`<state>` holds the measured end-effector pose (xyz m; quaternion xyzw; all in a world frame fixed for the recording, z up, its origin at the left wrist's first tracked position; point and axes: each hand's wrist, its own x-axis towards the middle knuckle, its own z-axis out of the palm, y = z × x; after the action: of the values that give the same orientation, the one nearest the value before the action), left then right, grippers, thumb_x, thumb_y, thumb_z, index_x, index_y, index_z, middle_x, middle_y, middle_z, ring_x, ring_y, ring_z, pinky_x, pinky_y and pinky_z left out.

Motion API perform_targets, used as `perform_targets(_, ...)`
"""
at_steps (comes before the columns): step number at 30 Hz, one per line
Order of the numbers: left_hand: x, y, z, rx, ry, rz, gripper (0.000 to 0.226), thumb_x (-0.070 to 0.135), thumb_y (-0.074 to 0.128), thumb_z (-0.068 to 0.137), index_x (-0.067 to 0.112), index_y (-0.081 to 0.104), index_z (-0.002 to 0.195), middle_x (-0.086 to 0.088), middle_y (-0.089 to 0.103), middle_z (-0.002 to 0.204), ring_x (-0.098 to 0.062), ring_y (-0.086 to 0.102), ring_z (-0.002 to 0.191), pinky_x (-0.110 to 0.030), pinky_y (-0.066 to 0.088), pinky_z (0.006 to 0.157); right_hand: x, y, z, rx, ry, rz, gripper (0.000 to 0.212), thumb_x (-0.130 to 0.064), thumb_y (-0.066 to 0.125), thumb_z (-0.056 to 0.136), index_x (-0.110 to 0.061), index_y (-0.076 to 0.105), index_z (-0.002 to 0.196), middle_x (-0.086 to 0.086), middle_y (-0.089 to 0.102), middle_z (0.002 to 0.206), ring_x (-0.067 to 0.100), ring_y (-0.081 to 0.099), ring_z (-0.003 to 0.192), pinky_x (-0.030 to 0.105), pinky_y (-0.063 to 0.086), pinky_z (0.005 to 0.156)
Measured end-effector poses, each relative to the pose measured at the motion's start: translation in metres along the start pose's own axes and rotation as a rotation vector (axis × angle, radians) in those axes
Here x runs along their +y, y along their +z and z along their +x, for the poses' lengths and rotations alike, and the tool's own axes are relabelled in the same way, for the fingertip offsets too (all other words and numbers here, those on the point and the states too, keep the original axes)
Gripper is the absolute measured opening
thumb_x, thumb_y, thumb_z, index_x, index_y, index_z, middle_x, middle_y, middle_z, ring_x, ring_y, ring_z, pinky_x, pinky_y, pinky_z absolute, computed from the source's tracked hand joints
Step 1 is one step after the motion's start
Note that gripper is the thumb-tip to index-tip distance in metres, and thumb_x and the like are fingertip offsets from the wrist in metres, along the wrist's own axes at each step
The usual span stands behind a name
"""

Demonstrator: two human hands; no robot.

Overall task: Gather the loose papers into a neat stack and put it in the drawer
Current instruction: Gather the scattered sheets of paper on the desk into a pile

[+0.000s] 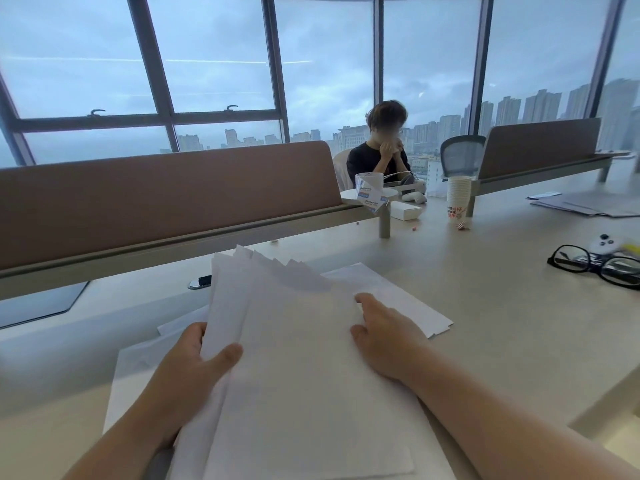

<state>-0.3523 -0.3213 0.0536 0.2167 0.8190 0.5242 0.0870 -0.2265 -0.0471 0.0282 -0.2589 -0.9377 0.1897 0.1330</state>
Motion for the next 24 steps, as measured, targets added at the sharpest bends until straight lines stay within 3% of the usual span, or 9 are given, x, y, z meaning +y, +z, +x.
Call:
perform_targets(2, 0.003, 0.001, -0.004, -0.03, 0.003, 0.023, 0.039, 0.035, 0.085, 0.084, 0.031, 0.059, 0.113, 0.009, 0.077, 0.101, -0.014, 0.075, 0.086, -0.033, 0.054, 0.071, -0.011, 0.006, -0.002, 0.024, -0.033, 0.008, 0.051, -0.034, 0.041, 0.107, -0.024, 0.025, 0.154, 0.004, 0.047, 0.15, 0.031, 0.049, 0.132, 0.043, 0.041, 0.108)
perform_targets(6, 0.006, 0.006, -0.004, -0.11, -0.061, -0.014, 0.044, 0.018, 0.089, 0.081, 0.025, 0.06, 0.114, -0.001, 0.079, 0.097, -0.019, 0.078, 0.076, -0.036, 0.06, 0.065, -0.025, 0.013, -0.005, 0.093, -0.026, 0.188, 0.047, -0.027, 0.038, 0.109, -0.019, 0.026, 0.153, 0.005, 0.038, 0.15, 0.029, 0.045, 0.134, 0.043, 0.04, 0.109)
perform_targets(9, 0.007, 0.01, -0.004, -0.149, -0.112, -0.068, 0.038, 0.002, 0.08, 0.086, 0.018, 0.062, 0.116, -0.007, 0.081, 0.092, -0.032, 0.08, 0.078, -0.048, 0.064, 0.072, -0.028, 0.012, -0.004, 0.161, -0.003, 0.414, 0.04, -0.023, 0.038, 0.109, -0.02, 0.036, 0.149, 0.001, 0.043, 0.144, 0.02, 0.05, 0.124, 0.034, 0.04, 0.106)
perform_targets(12, 0.008, 0.013, -0.004, -0.116, -0.108, -0.109, 0.036, -0.004, 0.072, 0.091, 0.022, 0.063, 0.115, -0.004, 0.082, 0.09, -0.033, 0.08, 0.076, -0.046, 0.063, 0.069, -0.023, 0.006, -0.001, 0.235, 0.079, 0.688, 0.036, -0.022, 0.043, 0.107, -0.022, 0.046, 0.142, -0.003, 0.046, 0.138, 0.011, 0.053, 0.112, 0.021, 0.046, 0.095)
perform_targets(15, 0.008, 0.012, -0.003, -0.032, -0.076, -0.237, 0.04, -0.005, 0.071, 0.092, 0.025, 0.063, 0.117, -0.004, 0.081, 0.095, -0.031, 0.079, 0.074, -0.041, 0.061, 0.065, -0.011, 0.0, 0.001, 0.307, 0.168, 0.767, 0.053, -0.034, 0.057, 0.1, -0.023, 0.042, 0.149, -0.001, 0.042, 0.148, 0.018, 0.047, 0.132, 0.041, 0.041, 0.114)
perform_targets(17, 0.008, 0.01, -0.002, 0.03, -0.043, -0.351, 0.038, -0.003, 0.07, 0.093, 0.027, 0.062, 0.114, -0.004, 0.079, 0.098, -0.031, 0.078, 0.074, -0.037, 0.06, 0.06, -0.008, -0.005, 0.001, 0.249, 0.189, 0.857, 0.071, -0.042, 0.065, 0.096, -0.02, 0.035, 0.156, -0.001, 0.043, 0.151, 0.02, 0.046, 0.138, 0.044, 0.04, 0.116)
perform_targets(19, 0.007, 0.008, -0.001, 0.076, -0.004, -0.455, 0.035, 0.0, 0.069, 0.095, 0.03, 0.062, 0.112, -0.003, 0.08, 0.096, -0.028, 0.078, 0.074, -0.036, 0.06, 0.056, -0.01, -0.009, -0.002, 0.089, 0.157, 1.073, 0.085, -0.049, 0.074, 0.086, -0.02, 0.036, 0.156, 0.0, 0.058, 0.144, 0.021, 0.06, 0.128, 0.044, 0.046, 0.111)
perform_targets(21, 0.006, 0.006, 0.0, 0.092, 0.024, -0.547, 0.034, 0.003, 0.068, 0.096, 0.031, 0.063, 0.113, -0.002, 0.081, 0.098, -0.029, 0.079, 0.078, -0.038, 0.062, 0.061, -0.018, -0.007, -0.005, -0.069, 0.085, 1.195, 0.079, -0.046, 0.081, 0.076, -0.026, 0.049, 0.146, 0.004, 0.072, 0.128, 0.027, 0.072, 0.114, 0.051, 0.053, 0.105)
perform_targets(24, 0.005, 0.005, 0.001, 0.098, 0.052, -0.608, 0.033, 0.005, 0.067, 0.096, 0.03, 0.063, 0.117, -0.004, 0.082, 0.101, -0.03, 0.079, 0.083, -0.042, 0.064, 0.066, -0.029, -0.003, -0.006, -0.068, -0.03, 1.089, 0.06, -0.034, 0.079, 0.079, -0.038, 0.054, 0.133, -0.003, 0.076, 0.118, 0.023, 0.076, 0.105, 0.053, 0.059, 0.096)
